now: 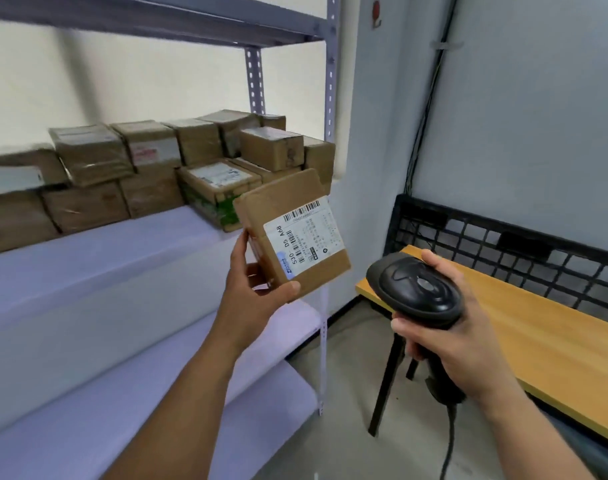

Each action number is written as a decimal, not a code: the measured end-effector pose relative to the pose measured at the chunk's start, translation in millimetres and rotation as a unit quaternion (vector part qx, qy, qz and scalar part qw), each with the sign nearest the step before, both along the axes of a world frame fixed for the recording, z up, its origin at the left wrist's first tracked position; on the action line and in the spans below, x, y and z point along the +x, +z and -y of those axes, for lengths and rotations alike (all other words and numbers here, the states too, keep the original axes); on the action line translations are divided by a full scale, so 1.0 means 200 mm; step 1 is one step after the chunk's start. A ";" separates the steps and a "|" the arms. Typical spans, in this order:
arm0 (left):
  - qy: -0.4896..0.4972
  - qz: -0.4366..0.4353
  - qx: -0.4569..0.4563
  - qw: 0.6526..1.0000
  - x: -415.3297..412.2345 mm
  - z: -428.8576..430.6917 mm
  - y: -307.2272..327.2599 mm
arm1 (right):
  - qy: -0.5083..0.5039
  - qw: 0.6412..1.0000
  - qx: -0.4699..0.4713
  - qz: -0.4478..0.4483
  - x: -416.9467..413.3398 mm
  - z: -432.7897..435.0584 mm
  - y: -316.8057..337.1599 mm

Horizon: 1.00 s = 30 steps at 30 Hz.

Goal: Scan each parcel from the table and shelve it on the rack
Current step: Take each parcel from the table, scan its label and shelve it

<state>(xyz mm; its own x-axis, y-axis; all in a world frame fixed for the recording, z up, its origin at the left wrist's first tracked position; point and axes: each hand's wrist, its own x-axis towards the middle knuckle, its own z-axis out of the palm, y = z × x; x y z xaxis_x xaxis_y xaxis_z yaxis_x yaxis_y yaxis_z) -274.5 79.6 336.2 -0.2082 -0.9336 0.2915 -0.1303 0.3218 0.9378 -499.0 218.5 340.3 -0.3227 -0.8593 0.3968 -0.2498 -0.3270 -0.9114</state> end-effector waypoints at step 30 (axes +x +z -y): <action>0.262 0.167 0.018 0.950 0.54 0.64 0.16 | 0.088 0.996 0.032 0.011 0.24 0.40 -0.01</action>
<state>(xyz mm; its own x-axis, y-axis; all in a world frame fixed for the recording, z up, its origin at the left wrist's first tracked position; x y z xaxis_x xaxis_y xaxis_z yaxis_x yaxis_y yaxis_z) -166.4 -48.4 367.3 0.2127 -0.9426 0.2575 -0.5562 0.0999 0.8250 -450.1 138.1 338.0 -0.1724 -0.9265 0.3345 -0.1736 -0.3057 -0.9362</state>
